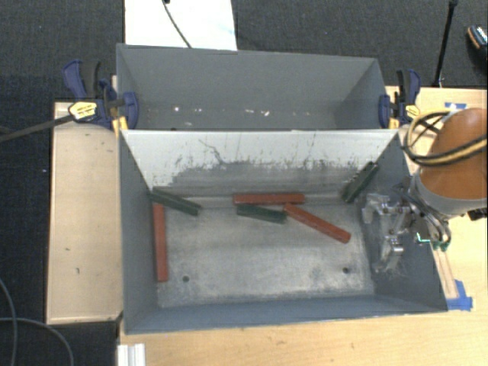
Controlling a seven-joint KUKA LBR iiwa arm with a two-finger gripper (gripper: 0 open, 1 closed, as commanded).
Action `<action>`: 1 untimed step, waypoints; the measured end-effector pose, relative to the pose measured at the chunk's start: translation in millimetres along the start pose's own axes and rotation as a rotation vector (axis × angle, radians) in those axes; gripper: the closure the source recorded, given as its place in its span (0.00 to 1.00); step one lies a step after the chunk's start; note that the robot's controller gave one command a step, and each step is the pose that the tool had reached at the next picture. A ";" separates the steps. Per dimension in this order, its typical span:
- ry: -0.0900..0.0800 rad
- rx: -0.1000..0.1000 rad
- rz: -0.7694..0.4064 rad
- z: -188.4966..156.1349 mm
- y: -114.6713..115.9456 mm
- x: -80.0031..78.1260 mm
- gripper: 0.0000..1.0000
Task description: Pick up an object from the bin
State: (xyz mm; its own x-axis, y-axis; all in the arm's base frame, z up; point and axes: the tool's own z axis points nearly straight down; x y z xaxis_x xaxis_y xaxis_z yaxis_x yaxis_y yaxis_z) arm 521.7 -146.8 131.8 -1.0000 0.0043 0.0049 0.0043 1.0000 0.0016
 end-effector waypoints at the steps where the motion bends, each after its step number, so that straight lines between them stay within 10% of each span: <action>1: -0.005 -0.002 0.165 62.6 59.4 -41.0 0.00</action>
Offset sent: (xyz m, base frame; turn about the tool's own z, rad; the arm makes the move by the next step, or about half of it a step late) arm 0.0405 0.0567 -0.0618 0.1683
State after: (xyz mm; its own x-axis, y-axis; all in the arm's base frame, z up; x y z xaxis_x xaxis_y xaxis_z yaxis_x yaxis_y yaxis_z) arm 562.7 -87.5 69.2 -0.9856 0.1689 0.0001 0.1689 0.9856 0.0031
